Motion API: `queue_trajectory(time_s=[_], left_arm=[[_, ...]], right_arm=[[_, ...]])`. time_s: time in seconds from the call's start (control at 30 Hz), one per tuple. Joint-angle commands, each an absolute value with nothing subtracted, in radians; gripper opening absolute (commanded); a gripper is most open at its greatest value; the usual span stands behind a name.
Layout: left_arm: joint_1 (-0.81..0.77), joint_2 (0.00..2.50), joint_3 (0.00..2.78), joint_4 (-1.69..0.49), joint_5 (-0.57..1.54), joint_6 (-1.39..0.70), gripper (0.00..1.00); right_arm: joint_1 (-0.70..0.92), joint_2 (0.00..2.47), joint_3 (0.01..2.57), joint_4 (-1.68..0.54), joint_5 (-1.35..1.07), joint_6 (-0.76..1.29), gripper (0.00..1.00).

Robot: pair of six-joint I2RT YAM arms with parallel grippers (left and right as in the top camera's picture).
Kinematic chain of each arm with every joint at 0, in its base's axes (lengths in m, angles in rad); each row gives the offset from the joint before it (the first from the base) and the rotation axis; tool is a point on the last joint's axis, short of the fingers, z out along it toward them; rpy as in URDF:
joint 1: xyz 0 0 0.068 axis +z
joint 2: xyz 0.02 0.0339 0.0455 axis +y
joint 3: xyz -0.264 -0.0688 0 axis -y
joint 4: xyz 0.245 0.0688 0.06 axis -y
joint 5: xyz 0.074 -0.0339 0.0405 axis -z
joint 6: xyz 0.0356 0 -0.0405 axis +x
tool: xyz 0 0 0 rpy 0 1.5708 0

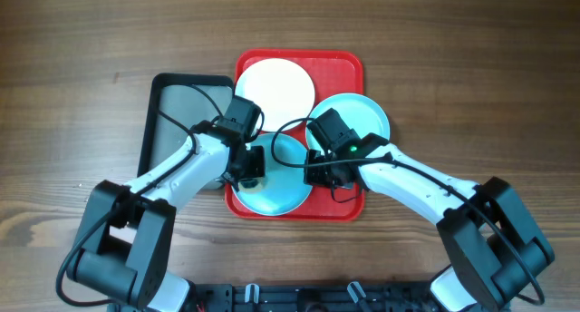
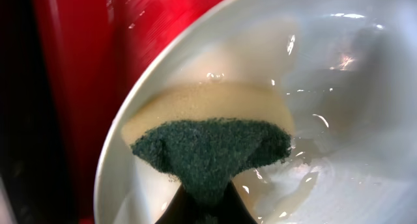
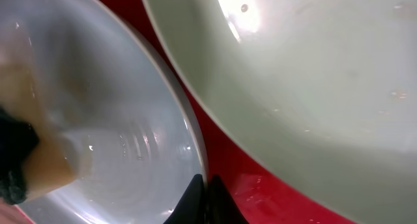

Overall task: Clean dirty plates on tray and stack at the side
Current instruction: 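Scrub the lower blue plate with the sponge in the left gripper, then return the sponge to the black tray with the left gripper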

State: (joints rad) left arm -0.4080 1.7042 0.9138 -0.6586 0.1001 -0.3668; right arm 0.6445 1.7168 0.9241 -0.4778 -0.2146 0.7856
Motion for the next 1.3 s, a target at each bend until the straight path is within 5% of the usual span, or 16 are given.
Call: queue_trajectory(time_s=[0.0,0.8,1.27], left_arm=[[-0.466,1.828,0.881,-0.588,0.263,-0.348,0.05],[-0.496,1.834,0.887,-0.498,0.517,-0.348,0.04],[-0.156,1.401,1.008,-0.532,0.54,-0.339,0.04]], right_arm=[[0.651,1.731,0.929,-0.461,-0.253,0.786,0.04],[0.651,1.731,0.929,-0.446,-0.263,0.786,0.04],[0.651,1.731,0.929,-0.448,-0.263,0.786,0.04]])
